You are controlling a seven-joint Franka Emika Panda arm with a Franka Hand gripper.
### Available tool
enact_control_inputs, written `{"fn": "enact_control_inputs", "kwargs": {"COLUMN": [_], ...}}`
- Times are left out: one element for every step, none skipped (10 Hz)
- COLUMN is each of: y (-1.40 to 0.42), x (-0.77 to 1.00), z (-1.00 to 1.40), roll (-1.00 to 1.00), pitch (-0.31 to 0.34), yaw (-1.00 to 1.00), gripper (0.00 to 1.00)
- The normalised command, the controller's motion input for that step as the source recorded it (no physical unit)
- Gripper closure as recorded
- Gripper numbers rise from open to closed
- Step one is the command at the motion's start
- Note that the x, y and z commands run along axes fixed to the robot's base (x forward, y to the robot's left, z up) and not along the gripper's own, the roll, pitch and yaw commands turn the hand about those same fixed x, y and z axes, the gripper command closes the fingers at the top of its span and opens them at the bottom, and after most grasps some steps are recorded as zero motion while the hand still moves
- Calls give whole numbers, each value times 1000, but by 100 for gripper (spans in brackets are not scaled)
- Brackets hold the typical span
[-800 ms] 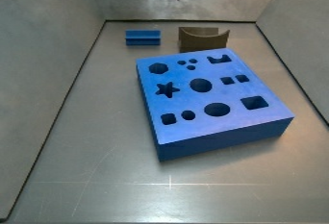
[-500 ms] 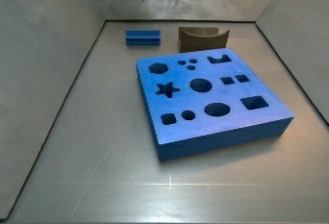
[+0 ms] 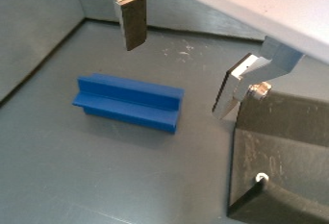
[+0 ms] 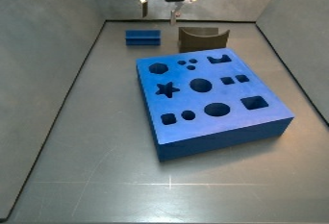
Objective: Pick up the star object. Move up. Place the star object on the fixture. Regrasp the star object. Move to above the board. Insert the star object.
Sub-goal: Pick up the star object.
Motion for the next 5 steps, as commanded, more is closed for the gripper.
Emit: {"fn": "enact_control_inputs", "kwargs": {"y": [-29,0,0,26,11], "x": [0,0,0,0,0], "z": [-274,-306,-306,0,-29], "roll": [174,43,40,0,0], "pitch": [0,0,0,66,0], "yaw": [-940,-1000,-1000,-303,0], "gripper": [0,0,0,0,0]}}
